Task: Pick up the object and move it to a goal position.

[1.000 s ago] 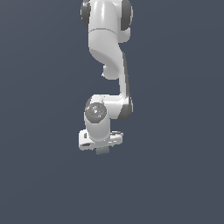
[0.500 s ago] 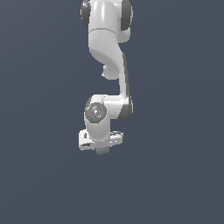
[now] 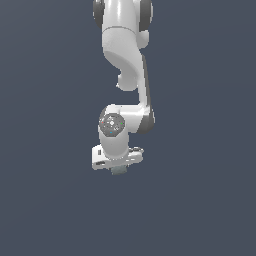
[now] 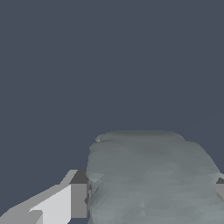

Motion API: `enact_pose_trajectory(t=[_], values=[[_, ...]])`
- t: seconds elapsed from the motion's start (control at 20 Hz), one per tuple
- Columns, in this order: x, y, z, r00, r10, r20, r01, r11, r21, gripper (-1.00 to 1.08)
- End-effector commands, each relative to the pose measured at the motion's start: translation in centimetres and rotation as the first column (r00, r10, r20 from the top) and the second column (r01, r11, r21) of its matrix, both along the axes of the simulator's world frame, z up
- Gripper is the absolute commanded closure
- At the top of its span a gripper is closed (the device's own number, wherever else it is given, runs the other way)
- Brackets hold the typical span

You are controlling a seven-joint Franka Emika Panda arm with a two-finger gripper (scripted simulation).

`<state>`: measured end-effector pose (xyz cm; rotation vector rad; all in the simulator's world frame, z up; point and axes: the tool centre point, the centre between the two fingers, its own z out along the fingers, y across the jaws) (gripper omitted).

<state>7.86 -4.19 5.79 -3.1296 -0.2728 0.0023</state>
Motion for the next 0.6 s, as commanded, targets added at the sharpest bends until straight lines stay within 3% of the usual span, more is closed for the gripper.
enact_pose_trajectory(t=[0.0,0.55], values=[[-0.2,0.7,1.1,1.0,0.001,0.001,-0.001,1.0,0.0,1.08],[-2.2,6.2,10.1,1.0,0.001,0.001,-0.001,1.0,-0.001,1.08]])
